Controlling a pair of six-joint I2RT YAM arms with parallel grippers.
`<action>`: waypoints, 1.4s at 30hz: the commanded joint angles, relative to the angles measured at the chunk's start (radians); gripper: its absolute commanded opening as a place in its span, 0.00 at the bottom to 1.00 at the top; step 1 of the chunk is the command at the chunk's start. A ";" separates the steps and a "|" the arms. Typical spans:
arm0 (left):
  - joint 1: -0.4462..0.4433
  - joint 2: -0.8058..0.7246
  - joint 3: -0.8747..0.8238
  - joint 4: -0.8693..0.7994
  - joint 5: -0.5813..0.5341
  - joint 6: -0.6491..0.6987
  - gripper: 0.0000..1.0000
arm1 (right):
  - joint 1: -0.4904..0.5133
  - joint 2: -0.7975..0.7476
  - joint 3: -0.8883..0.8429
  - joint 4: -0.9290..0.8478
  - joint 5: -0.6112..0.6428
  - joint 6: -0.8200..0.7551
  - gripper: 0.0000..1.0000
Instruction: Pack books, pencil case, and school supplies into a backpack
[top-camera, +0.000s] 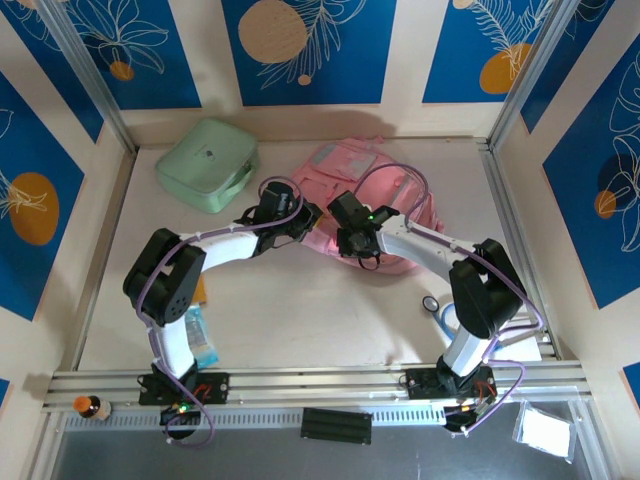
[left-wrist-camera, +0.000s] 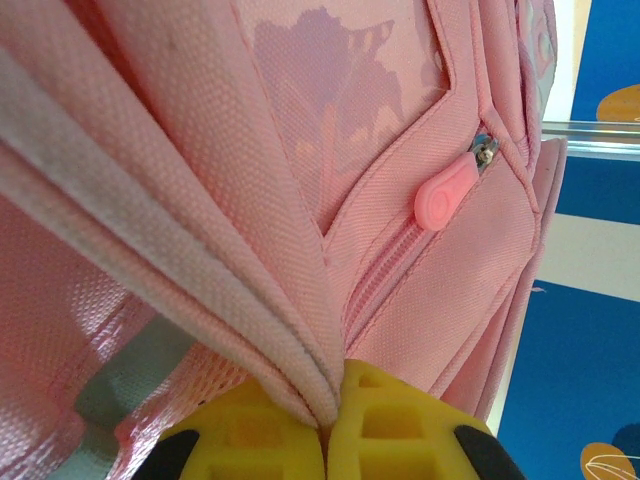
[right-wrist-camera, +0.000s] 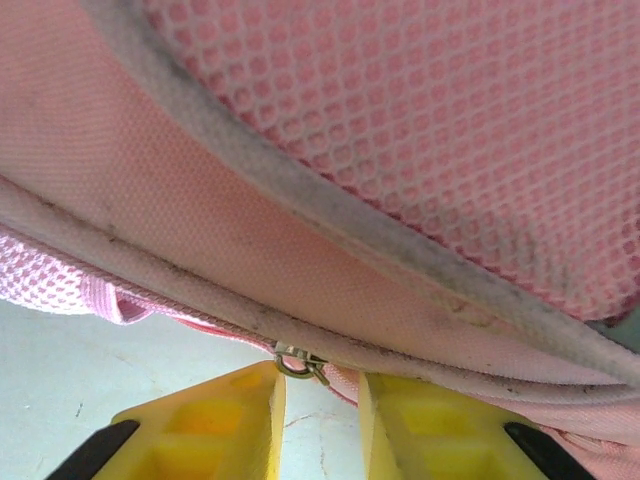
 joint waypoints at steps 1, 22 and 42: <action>-0.003 0.003 0.044 0.020 0.072 0.027 0.00 | 0.008 0.022 0.024 0.051 0.078 0.022 0.24; 0.000 0.025 0.048 0.090 0.123 -0.057 0.00 | 0.042 -0.093 -0.119 0.203 -0.005 0.091 0.22; -0.009 -0.003 0.005 0.141 0.128 -0.135 0.00 | 0.033 -0.105 -0.199 0.395 0.095 0.074 0.29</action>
